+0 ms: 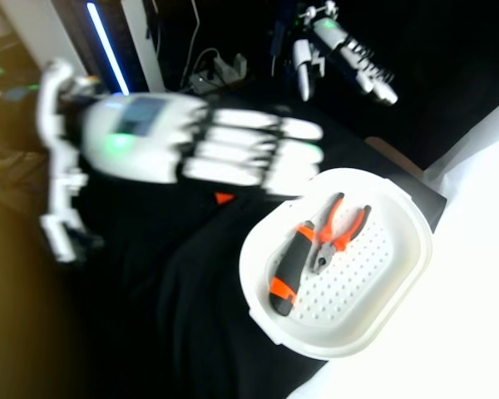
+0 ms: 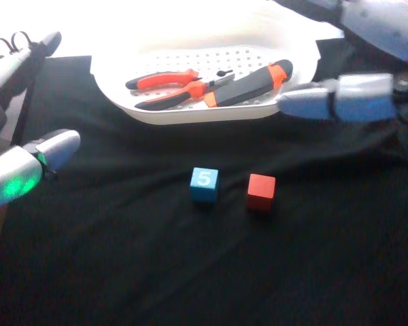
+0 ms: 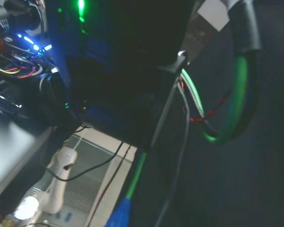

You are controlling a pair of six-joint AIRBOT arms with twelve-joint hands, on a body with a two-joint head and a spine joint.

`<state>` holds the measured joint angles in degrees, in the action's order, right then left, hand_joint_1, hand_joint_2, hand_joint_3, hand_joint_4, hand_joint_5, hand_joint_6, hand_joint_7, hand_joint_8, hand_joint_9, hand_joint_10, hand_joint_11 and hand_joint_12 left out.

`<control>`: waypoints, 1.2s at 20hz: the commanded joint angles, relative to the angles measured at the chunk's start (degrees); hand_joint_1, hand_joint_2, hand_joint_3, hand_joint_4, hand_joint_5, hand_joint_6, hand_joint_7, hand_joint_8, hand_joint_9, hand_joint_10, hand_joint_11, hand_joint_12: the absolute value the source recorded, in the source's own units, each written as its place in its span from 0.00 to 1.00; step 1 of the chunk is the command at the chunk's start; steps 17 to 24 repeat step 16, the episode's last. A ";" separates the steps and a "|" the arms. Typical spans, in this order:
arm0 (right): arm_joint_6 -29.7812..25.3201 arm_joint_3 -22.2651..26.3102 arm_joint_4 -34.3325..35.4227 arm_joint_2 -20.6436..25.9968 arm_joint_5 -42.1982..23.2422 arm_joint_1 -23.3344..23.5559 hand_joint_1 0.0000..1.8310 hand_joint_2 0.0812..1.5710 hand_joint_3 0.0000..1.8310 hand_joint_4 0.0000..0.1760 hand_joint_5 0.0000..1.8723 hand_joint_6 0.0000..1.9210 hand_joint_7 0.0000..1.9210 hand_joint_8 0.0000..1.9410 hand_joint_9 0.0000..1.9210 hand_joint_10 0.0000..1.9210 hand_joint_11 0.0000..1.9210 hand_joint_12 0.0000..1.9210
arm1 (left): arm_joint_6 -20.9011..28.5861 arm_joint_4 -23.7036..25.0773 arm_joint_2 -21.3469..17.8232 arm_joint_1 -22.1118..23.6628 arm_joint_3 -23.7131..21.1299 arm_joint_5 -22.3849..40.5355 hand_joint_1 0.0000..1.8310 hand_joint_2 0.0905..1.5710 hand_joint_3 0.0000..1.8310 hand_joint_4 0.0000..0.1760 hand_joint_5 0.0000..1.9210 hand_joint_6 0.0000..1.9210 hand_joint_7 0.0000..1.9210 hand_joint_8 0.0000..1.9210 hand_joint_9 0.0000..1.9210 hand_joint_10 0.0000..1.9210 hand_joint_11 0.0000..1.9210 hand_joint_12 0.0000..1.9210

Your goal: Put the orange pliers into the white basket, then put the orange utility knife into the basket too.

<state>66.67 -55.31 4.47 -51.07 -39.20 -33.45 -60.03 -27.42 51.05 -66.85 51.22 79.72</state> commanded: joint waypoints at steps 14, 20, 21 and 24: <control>0.01 13.24 5.64 17.87 -43.45 -16.54 0.22 0.65 0.00 0.68 0.00 0.00 0.00 0.00 0.00 0.00 0.00 0.00 | -0.93 4.60 -8.81 -2.66 -4.80 19.50 0.28 0.73 0.00 0.89 0.00 0.00 0.00 0.00 0.00 0.00 0.00 0.00; 0.01 13.16 6.46 18.84 -47.72 -16.54 0.22 0.68 0.00 0.27 0.00 0.00 0.00 0.00 0.00 0.00 0.00 0.00 | -1.33 5.26 -9.90 -2.65 -4.66 19.50 0.25 0.69 0.00 1.00 0.00 0.00 0.00 0.00 0.00 0.00 0.00 0.00; 0.01 13.16 6.46 18.84 -47.72 -16.54 0.22 0.68 0.00 0.27 0.00 0.00 0.00 0.00 0.00 0.00 0.00 0.00 | -1.33 5.26 -9.90 -2.65 -4.66 19.50 0.25 0.69 0.00 1.00 0.00 0.00 0.00 0.00 0.00 0.00 0.00 0.00; 0.01 13.16 6.46 18.84 -47.72 -16.54 0.22 0.68 0.00 0.27 0.00 0.00 0.00 0.00 0.00 0.00 0.00 0.00 | -1.33 5.26 -9.90 -2.65 -4.66 19.50 0.25 0.69 0.00 1.00 0.00 0.00 0.00 0.00 0.00 0.00 0.00 0.00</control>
